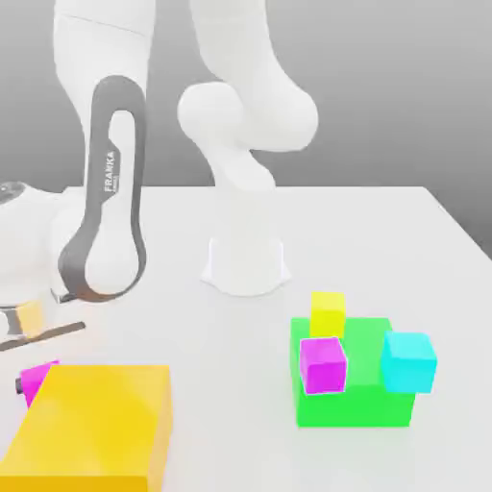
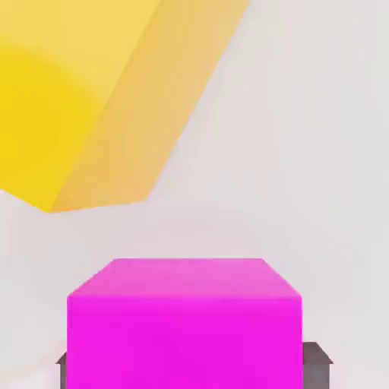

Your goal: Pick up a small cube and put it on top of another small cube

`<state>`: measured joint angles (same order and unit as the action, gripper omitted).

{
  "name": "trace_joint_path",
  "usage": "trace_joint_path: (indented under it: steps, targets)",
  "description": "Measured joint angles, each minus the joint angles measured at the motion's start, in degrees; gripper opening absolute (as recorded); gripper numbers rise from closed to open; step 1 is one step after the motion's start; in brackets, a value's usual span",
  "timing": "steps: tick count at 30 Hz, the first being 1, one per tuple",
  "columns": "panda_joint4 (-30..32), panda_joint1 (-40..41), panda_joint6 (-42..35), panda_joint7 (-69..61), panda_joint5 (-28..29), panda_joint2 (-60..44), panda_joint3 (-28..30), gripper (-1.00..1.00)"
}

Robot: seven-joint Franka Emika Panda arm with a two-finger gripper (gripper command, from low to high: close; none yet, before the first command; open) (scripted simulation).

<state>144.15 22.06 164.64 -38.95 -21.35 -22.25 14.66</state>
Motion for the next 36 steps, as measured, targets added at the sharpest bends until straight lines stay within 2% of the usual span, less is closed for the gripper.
trace_joint_path:
  steps: [2, 4, 7, 11, 18, 25, 36]
  targets:
    - [-0.01, 0.12, 0.12, -0.07, -0.08, -0.1, -0.12, -1.0]
    - [0.72, -1.97, -2.18, 1.84, 2.41, 2.89, 2.51, -1.0]
    - [2.07, -4.49, -6.52, 6.42, 8.53, 8.91, 6.24, -1.0]
    - [-0.2, -7.04, -10.52, 14.48, 17.38, 12.22, 9.86, -1.0]
    - [5.81, -19.2, -17.0, 34.45, 24.14, 25.56, 4.29, -1.0]
    - [13.02, -25.44, -23.49, 50.65, 23.8, 38.71, -6.28, -1.0]
    - [24.6, -38.56, -32.81, 69.4, 15.12, 58.98, -22.28, -1.0]
